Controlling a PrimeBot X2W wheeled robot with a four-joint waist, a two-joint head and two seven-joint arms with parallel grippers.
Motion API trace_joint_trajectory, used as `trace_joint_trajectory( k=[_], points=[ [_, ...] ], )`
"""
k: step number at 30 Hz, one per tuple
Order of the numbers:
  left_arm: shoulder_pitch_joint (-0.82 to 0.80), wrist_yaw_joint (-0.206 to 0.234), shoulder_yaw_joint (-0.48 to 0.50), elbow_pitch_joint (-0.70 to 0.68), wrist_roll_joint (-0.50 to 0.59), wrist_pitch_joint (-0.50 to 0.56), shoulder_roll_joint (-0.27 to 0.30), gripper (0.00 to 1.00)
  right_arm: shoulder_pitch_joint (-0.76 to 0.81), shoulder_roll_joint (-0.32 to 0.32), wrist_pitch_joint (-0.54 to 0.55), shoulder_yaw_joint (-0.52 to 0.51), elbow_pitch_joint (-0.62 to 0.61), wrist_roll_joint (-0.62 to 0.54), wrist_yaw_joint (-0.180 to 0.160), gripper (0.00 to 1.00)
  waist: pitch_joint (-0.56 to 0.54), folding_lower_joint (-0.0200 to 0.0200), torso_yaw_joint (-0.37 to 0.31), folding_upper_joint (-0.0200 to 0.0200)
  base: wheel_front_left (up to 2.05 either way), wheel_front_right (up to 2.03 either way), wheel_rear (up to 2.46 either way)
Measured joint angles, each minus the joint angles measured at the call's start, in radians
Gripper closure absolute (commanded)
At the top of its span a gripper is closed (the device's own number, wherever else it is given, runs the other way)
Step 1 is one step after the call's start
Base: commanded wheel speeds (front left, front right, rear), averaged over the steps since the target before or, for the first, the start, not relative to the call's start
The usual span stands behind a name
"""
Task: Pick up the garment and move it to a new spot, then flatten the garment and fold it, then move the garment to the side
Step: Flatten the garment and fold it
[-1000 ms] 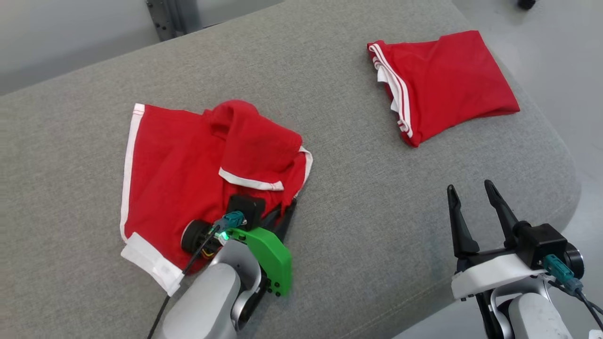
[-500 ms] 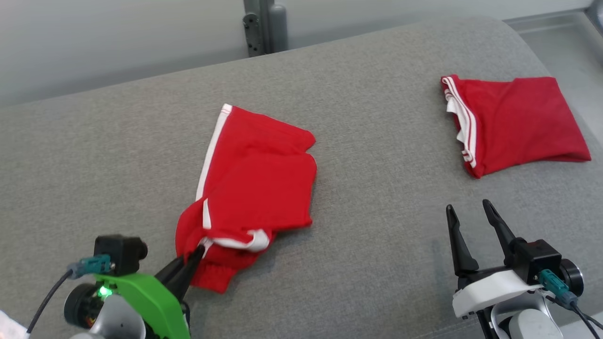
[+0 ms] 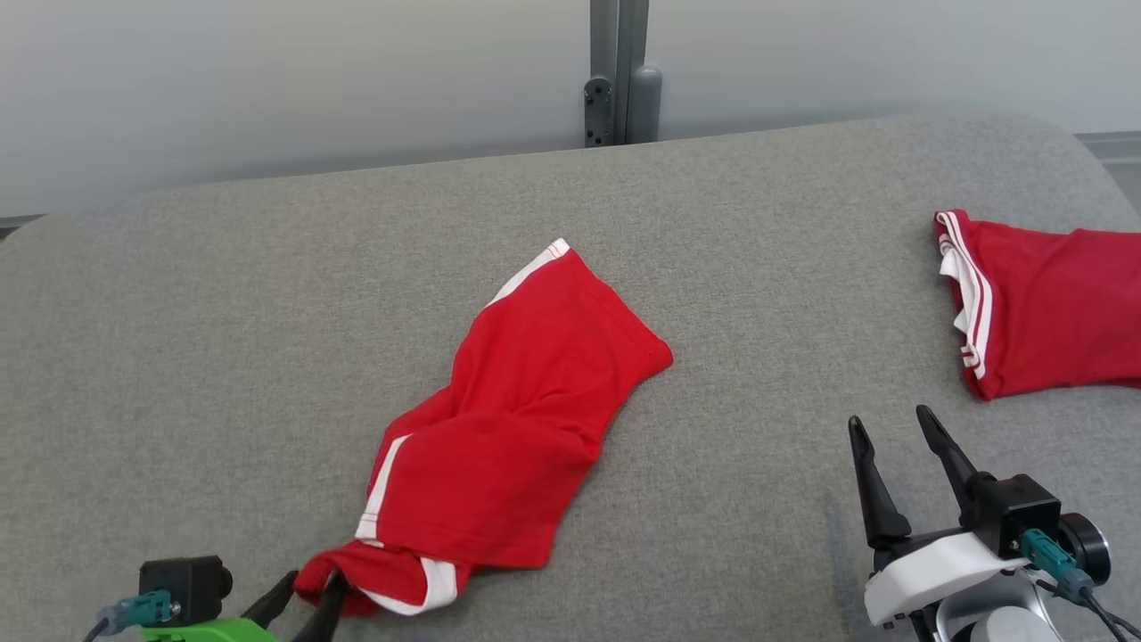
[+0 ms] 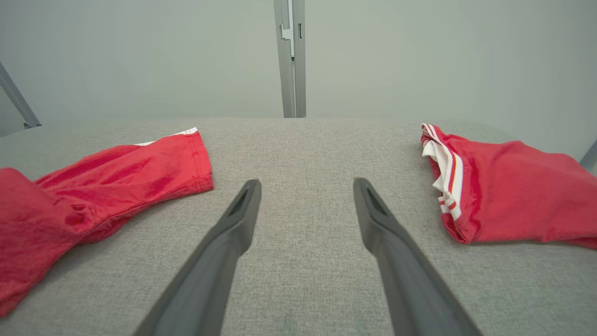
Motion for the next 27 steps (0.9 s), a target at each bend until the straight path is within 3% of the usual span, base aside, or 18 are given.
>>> trace_joint_trajectory(
  k=[7, 13, 20, 27],
  points=[
    [0.068, 0.059, 0.058, -0.138, -0.001, -0.013, 0.042, 0.00, 0.020, -0.009, 0.000, -0.010, -0.005, 0.000, 0.000, 0.00, -0.025, 0.0000, 0.012, 0.0000, 0.00, 0.00, 0.00],
    [0.028, 0.062, 0.068, -0.271, -0.048, 0.026, 0.035, 0.00, 0.020, -0.008, 0.000, -0.004, -0.006, 0.000, 0.000, 0.00, -0.018, 0.0000, 0.008, 0.0000, 0.00, 0.00, 0.00],
    [-0.111, 0.049, 0.010, -0.096, -0.098, 0.112, -0.034, 0.00, -0.009, 0.003, 0.000, 0.020, -0.009, 0.007, 0.000, 0.00, 0.010, 0.0000, -0.026, 0.0000, 0.00, 0.00, 0.00],
    [-0.145, 0.042, 0.002, 0.045, -0.099, 0.131, -0.034, 0.00, -0.007, 0.010, 0.000, -0.002, -0.007, 0.009, 0.000, 0.00, 0.039, 0.0000, -0.080, 0.0000, 0.00, 0.00, 0.00]
  ],
)
